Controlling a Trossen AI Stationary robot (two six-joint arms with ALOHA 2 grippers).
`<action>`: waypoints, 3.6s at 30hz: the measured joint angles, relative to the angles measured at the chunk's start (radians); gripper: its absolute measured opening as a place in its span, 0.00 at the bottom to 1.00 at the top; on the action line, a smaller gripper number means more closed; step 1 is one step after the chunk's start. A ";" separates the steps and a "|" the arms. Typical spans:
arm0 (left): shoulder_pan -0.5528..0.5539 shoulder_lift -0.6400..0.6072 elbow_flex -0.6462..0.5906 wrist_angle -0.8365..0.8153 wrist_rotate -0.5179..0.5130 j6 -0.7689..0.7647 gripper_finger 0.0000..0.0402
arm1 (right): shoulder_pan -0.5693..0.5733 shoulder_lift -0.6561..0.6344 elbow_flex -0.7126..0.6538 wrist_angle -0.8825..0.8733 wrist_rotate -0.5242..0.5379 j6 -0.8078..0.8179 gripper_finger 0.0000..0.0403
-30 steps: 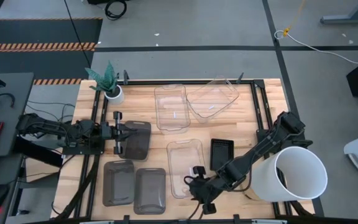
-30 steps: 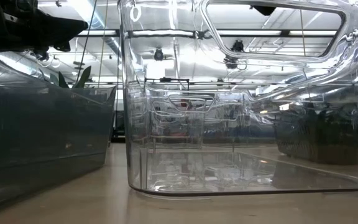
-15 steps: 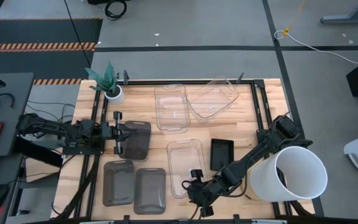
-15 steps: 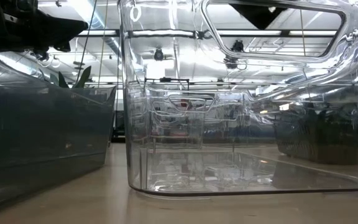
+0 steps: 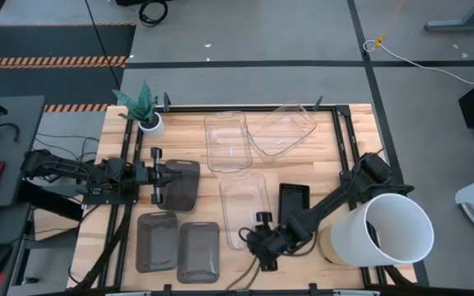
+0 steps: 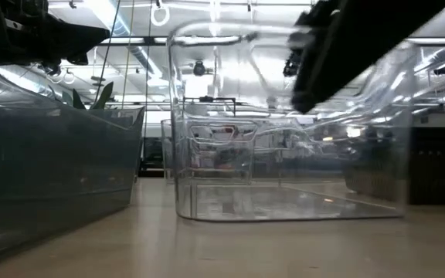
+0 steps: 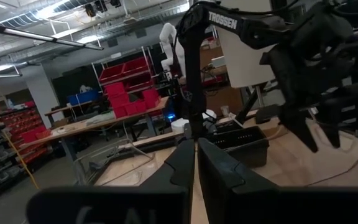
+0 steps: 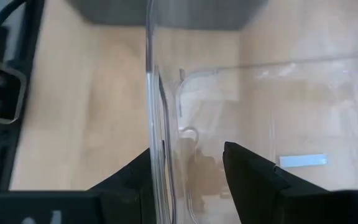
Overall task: Stack baskets by color
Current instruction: Stack the bottom transparent bin on the top left transparent bin
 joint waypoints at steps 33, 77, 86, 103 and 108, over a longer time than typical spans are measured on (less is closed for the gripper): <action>0.000 0.000 0.000 -0.002 0.000 0.000 0.08 | -0.090 -0.002 -0.010 -0.060 -0.101 0.001 0.06; 0.000 -0.001 0.000 -0.002 0.000 0.000 0.07 | -0.288 -0.091 0.436 -0.560 0.076 -0.576 0.03; 0.000 -0.001 0.000 -0.002 0.001 0.000 0.09 | -0.547 -0.092 0.436 -0.433 -0.093 -0.767 0.03; 0.000 -0.001 0.000 -0.002 0.001 0.000 0.08 | -0.669 -0.091 0.191 -0.202 -0.261 -0.767 0.03; 0.000 -0.001 0.000 -0.002 0.000 0.000 0.07 | -0.657 -0.091 0.168 -0.194 -0.291 -0.724 0.03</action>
